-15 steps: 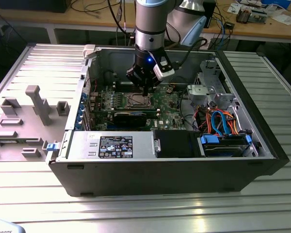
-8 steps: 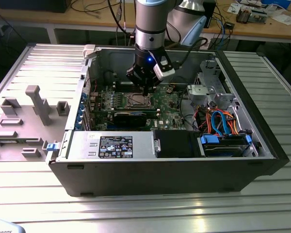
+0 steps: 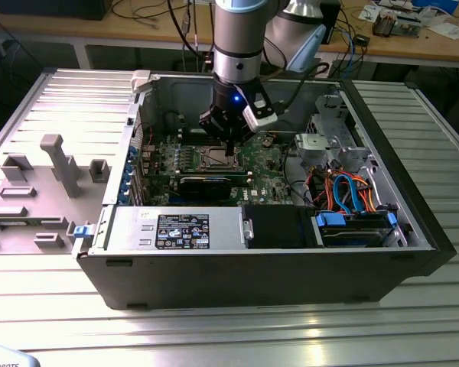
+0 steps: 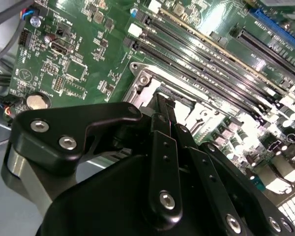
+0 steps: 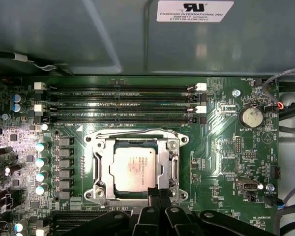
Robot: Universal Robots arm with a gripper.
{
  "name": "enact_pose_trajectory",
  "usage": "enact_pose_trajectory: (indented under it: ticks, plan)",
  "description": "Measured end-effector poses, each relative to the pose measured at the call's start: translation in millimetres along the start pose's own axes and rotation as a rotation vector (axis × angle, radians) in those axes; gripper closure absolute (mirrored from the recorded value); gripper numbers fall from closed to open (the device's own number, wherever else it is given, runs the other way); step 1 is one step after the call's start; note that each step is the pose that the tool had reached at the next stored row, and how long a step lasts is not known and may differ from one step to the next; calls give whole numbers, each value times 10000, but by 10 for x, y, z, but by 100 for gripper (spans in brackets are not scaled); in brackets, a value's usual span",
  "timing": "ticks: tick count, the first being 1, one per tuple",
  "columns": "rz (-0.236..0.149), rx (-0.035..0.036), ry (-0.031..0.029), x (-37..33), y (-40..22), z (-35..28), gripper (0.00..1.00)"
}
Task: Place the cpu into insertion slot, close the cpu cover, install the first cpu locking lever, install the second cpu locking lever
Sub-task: 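Install the second cpu locking lever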
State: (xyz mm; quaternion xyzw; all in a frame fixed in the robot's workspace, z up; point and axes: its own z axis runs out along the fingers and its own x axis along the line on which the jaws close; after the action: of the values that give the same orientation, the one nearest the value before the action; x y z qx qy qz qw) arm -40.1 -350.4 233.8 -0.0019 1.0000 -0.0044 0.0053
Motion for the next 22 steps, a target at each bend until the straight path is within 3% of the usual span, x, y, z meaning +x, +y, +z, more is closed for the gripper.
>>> enact_pose_trajectory:
  ticks: [3,8,10,13,17,22]
  plan:
    - [-1,0,0,-1,0,-32,89]
    - [0,-36,-1,0,-5,-33,89]
    - [1,-142,-1,0,-20,-33,89]
    - [1,-195,-1,0,-41,-32,89]
    - [1,-200,-2,2,-103,-31,89]
    - [2,-199,-1,2,-107,-31,89]
